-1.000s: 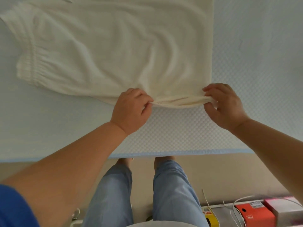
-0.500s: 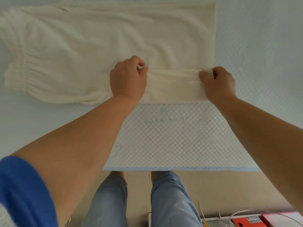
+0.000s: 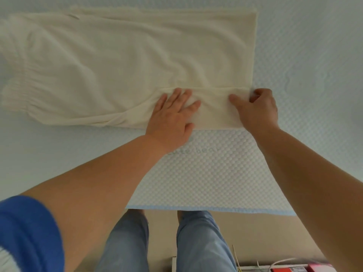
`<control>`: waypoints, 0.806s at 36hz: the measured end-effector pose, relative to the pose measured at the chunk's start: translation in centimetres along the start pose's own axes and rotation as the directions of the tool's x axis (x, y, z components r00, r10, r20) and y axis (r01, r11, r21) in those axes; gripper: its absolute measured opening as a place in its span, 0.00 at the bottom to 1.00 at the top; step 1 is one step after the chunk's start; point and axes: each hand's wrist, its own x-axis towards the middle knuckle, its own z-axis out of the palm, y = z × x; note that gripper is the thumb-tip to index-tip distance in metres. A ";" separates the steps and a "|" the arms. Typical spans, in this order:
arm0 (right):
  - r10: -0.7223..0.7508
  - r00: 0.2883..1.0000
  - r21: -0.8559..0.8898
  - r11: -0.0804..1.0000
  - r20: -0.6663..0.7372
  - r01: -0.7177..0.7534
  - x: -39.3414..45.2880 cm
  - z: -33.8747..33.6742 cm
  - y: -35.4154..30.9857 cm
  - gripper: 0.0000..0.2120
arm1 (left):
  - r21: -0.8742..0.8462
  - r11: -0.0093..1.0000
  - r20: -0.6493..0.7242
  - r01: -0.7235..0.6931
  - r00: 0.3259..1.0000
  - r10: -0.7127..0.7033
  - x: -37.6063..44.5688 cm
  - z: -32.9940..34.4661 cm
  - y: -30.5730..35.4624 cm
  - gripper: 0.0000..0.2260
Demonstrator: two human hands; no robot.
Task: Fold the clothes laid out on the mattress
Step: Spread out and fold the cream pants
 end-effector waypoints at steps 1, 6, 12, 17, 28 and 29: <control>0.029 0.999 0.020 0.999 0.028 -0.029 0.2 -0.2 -0.3 0.32 | -0.013 1.000 0.017 0.013 1.000 -0.013 0.2 -0.1 0.0 0.26; 0.066 0.980 0.110 0.990 0.190 -0.088 1.2 -1.5 -2.0 0.14 | -0.152 0.985 0.080 0.076 0.995 -0.065 1.5 -1.6 -0.4 0.24; -0.006 0.946 0.329 0.938 0.325 -0.107 1.0 -1.5 -3.7 0.12 | -0.309 0.939 0.082 0.148 0.988 -0.129 3.5 -2.9 -1.5 0.19; -0.122 0.926 0.504 0.860 0.357 -0.081 -0.8 -0.6 -6.8 0.17 | -0.647 0.701 0.182 0.299 0.954 -0.238 4.3 -4.3 -2.6 0.14; -0.374 0.898 -0.049 0.918 0.230 0.395 -9.0 10.9 -13.7 0.34 | -0.840 -0.333 0.525 0.429 0.796 -0.302 2.1 -9.6 -10.9 0.21; -0.377 0.891 -0.061 0.913 0.252 0.404 -9.5 12.2 -14.1 0.33 | -0.843 -0.309 0.528 0.441 0.789 -0.315 1.6 -9.7 -11.9 0.22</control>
